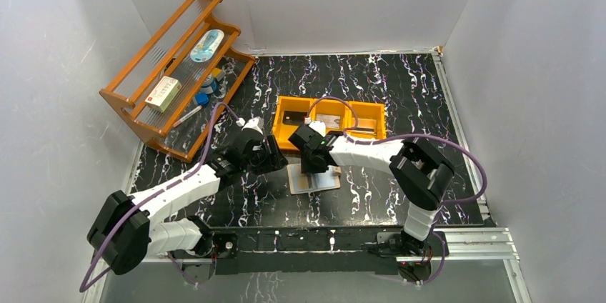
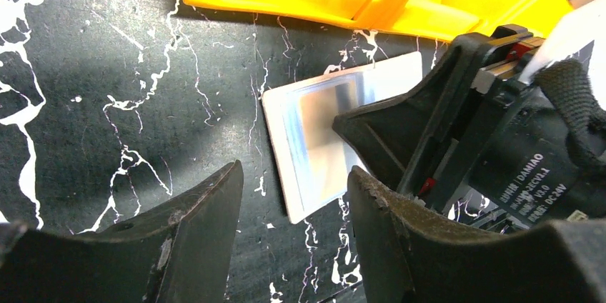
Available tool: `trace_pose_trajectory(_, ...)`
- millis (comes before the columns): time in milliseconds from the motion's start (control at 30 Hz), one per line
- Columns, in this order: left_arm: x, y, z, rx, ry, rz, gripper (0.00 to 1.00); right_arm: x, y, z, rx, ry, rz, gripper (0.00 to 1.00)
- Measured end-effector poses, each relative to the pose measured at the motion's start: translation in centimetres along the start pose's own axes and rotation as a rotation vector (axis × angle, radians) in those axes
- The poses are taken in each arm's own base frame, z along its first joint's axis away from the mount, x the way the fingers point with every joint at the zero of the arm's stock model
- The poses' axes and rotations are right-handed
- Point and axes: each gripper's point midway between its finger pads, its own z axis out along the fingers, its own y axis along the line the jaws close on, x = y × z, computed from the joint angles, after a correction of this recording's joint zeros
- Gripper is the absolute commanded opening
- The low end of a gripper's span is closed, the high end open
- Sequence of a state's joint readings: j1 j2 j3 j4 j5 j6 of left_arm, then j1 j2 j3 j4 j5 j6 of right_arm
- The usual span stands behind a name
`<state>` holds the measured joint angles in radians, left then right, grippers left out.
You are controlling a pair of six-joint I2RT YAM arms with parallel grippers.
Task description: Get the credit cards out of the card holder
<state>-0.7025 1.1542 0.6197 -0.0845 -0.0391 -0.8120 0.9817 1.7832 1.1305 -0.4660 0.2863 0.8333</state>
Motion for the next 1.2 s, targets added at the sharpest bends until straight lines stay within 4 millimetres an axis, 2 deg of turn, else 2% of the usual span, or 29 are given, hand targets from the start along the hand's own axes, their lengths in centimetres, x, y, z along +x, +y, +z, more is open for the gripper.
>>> trace_pose_trajectory(133, 0.6, 0.2, 0.5, -0.007, 0.029, 0.002, 0.55, 0.1, -0.1, 0.0, -0.048, 0.006, 0.017, 0.22)
trace_pose_trajectory(367, 1.8, 0.5, 1.2, -0.01, 0.083, 0.005, 0.55, 0.0, -0.6, 0.1, -0.094, 0.037, 0.047, 0.0)
trace_pose_trajectory(667, 2.2, -1.6, 1.8, 0.093, 0.126, 0.021, 0.54, 0.0, -1.1, 0.2, -0.212, 0.058, 0.126, 0.0)
trace_pose_trajectory(900, 4.1, -3.3, 3.5, 0.193, 0.231, 0.023, 0.52, 0.1, -1.4, 0.4, -0.373, 0.118, 0.283, 0.0)
trace_pose_trajectory(1033, 4.9, -3.3, 4.4, 0.207, 0.273, 0.016, 0.51, 0.1, -1.6, 0.5, -0.409, 0.128, 0.32, 0.0)
trace_pose_trajectory(1200, 4.8, -3.3, 4.9, 0.201, 0.269, 0.012, 0.51, 0.1, -1.6, 0.5, -0.418, 0.127, 0.339, 0.0)
